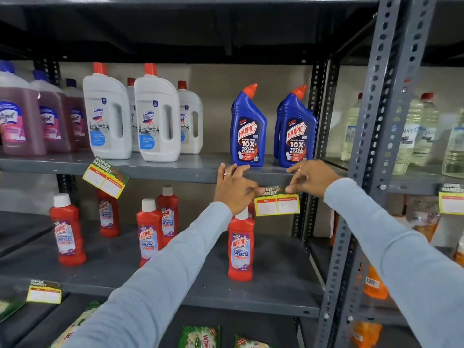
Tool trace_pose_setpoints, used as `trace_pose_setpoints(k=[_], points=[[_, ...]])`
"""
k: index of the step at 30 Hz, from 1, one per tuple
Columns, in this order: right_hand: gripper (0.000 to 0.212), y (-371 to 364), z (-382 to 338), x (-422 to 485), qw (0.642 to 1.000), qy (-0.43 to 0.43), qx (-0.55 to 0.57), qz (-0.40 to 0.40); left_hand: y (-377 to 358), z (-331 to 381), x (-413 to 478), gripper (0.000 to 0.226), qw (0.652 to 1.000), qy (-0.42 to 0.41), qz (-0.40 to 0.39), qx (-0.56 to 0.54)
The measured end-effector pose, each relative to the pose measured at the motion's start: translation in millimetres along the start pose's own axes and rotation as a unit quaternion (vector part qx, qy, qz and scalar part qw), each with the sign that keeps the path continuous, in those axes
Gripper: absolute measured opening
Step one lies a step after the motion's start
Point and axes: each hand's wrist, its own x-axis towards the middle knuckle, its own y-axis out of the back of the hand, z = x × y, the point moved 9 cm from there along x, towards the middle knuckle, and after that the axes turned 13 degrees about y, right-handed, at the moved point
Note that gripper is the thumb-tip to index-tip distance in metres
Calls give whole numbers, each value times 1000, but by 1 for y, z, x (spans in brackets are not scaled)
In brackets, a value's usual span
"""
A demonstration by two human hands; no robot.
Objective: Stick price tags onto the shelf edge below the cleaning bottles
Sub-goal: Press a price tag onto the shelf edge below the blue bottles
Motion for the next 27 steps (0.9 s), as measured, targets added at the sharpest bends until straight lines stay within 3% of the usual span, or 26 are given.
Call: trace_pose_setpoints(k=[7,16,27], points=[[30,-42,-11,-19,972,8,-217,92,-9,1,-7,29,989,-31,67,129],[29,-4,4,-1,992,-54,-48,107,16,-3,16,38,998,-22,8,51],[41,4,17,8,971,-136,-82,181,15,-1,31,42,998,31,16,44]])
